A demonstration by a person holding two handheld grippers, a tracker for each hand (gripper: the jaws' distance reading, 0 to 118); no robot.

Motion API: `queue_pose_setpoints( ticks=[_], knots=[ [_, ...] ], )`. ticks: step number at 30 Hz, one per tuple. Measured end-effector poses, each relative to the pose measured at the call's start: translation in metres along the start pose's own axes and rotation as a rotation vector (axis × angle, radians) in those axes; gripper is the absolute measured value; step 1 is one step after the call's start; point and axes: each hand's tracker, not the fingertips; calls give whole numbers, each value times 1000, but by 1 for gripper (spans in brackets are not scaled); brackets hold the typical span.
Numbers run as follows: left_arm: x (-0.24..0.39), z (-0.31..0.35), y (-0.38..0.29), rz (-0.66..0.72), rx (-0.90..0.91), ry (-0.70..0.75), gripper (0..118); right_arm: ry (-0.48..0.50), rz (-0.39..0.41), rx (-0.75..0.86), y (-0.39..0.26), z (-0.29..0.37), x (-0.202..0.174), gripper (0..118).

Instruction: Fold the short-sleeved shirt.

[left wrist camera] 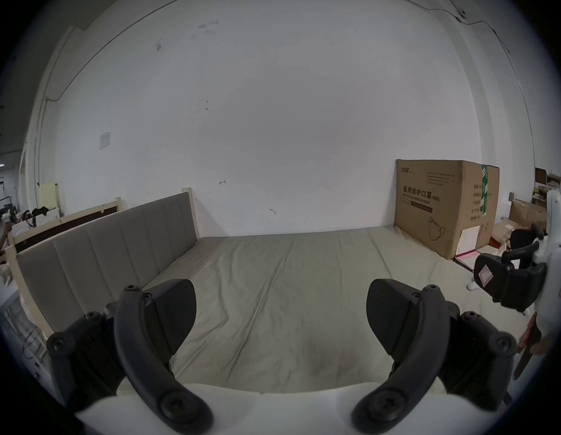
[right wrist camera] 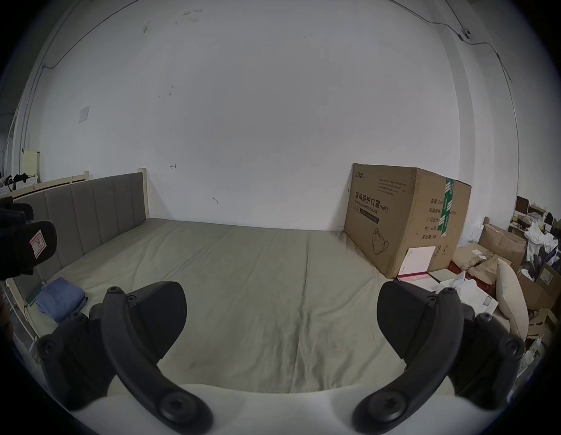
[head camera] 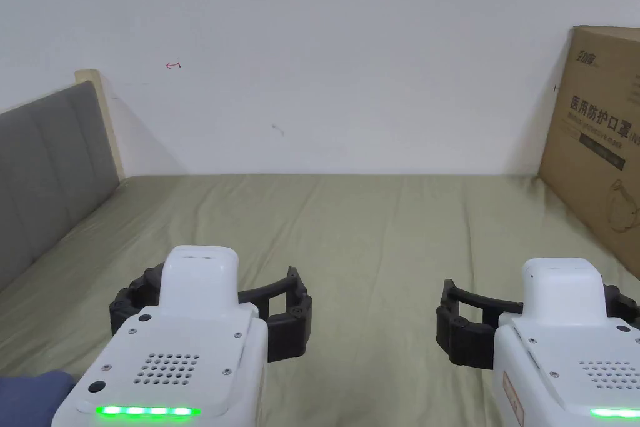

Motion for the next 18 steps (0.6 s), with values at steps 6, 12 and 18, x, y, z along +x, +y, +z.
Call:
queue_pose_setpoints(
  ticks=[6,12,18],
  knots=[
    [3,2,0,70,-2,36,116,0,9,-13,-4,-1,-1,118],
    [1,4,-5,43,28,20,116,-2,7,-16,-5,0,1,118],
    [1,5,0,53,3,-27,116,5,3,-19,-5,0,0,118]
  ],
)
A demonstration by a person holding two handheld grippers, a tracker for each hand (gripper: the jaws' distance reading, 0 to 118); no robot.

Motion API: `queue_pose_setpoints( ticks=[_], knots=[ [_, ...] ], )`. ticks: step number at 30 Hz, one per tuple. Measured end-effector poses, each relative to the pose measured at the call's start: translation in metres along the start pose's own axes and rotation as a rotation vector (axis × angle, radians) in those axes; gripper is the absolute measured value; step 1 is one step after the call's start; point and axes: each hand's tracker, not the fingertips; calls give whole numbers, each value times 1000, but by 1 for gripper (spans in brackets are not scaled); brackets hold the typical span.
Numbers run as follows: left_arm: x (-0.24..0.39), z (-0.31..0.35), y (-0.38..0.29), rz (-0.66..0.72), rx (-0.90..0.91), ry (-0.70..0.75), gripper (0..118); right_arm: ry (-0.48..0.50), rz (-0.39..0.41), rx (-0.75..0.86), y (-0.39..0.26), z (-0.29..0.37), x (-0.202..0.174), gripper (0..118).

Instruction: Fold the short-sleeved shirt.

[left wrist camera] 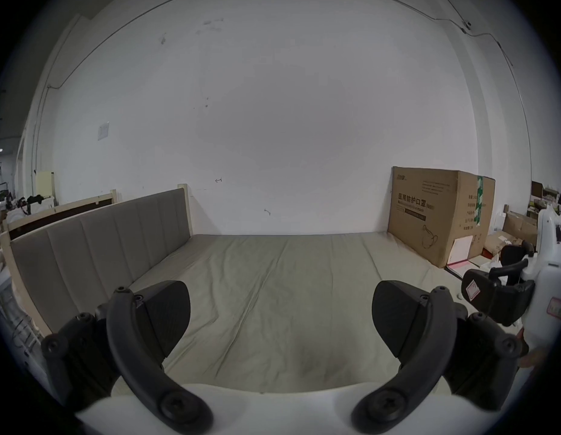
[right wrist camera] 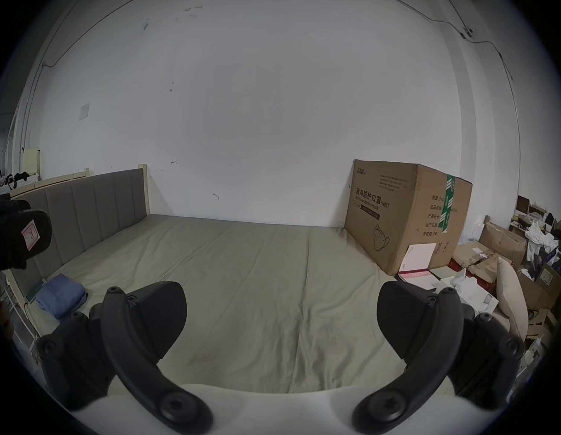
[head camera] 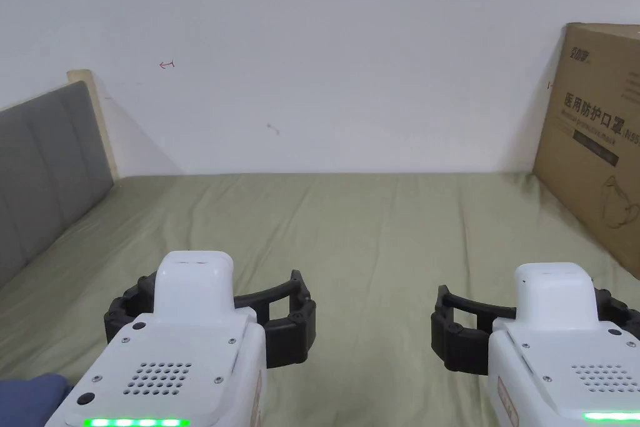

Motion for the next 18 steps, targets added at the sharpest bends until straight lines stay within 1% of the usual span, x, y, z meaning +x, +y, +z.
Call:
queue_pose_setpoints(
  ticks=[2,4,7,10,13,18],
  knots=[
    [1,1,-1,23,8,22,117,-3,6,2,0,0,0,118],
    [-2,-2,-3,39,-3,13,117,0,3,-2,0,0,0,118],
    [-9,-7,-7,53,-37,-62,117,3,0,0,0,1,-1,118],
    [-11,-8,-9,53,-43,-65,117,2,8,0,0,2,-1,118],
    [-10,-5,-8,20,3,-20,117,0,6,-2,0,2,-1,118],
    [-12,-3,-5,20,6,-59,117,-2,-4,-11,-1,1,0,118]
  ],
)
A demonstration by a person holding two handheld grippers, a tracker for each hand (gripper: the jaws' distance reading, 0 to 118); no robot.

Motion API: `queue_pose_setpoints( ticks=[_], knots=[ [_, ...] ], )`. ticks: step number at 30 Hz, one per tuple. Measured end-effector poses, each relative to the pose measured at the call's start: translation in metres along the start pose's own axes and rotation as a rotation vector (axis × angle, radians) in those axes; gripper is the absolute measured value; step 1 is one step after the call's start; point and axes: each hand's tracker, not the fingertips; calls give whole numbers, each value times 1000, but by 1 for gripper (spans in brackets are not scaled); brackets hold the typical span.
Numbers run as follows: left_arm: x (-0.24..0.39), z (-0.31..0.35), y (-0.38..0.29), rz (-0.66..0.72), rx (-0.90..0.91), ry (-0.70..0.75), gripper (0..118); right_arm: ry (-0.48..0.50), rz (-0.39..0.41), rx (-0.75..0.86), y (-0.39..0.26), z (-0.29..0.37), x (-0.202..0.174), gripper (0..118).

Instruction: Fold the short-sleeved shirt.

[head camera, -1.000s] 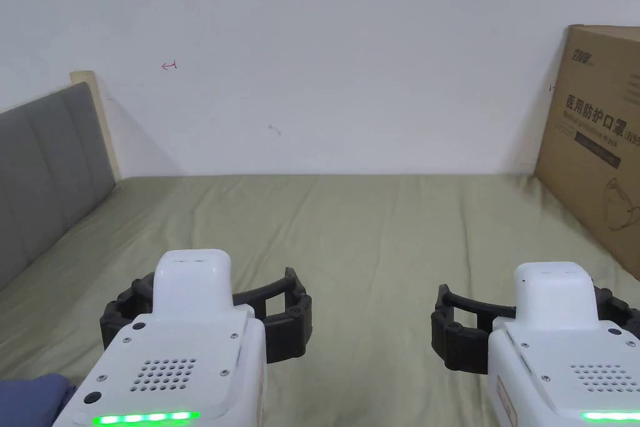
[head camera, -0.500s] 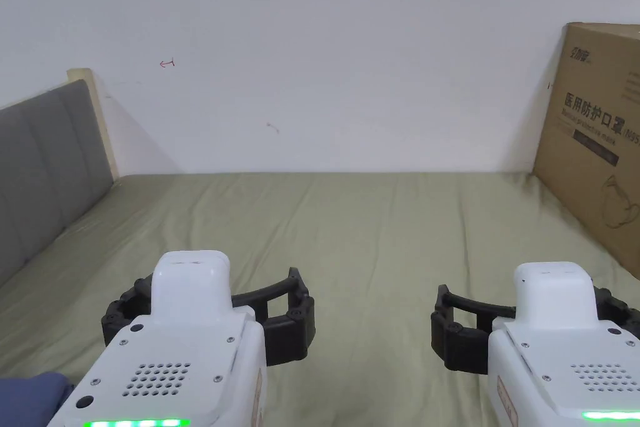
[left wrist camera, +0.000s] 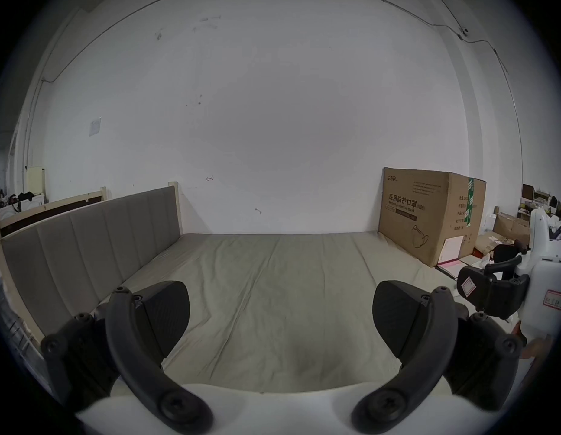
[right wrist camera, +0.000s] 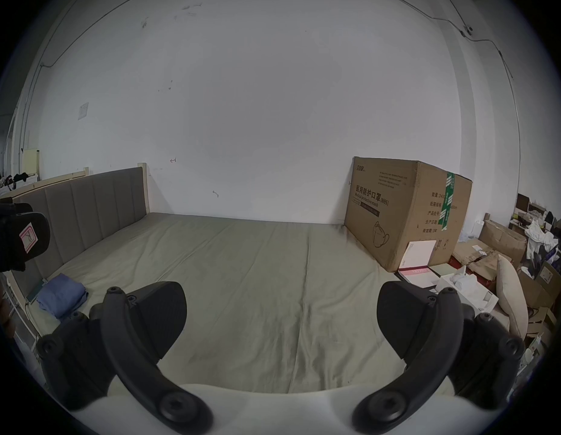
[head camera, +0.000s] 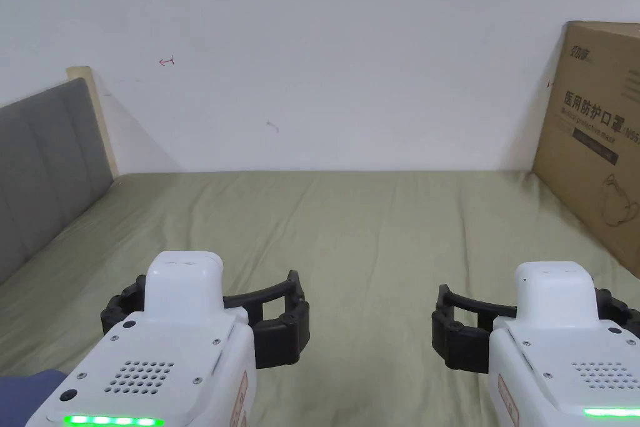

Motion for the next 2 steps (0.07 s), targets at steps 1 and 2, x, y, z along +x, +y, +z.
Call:
queue_pose_setpoints(
  ticks=[1,2],
  knots=[
    [1,0,-1,-1,-2,9,117,-2,1,-2,0,0,0,118],
    [2,-1,-1,-9,1,22,117,-2,3,-3,0,0,0,118]
  ],
)
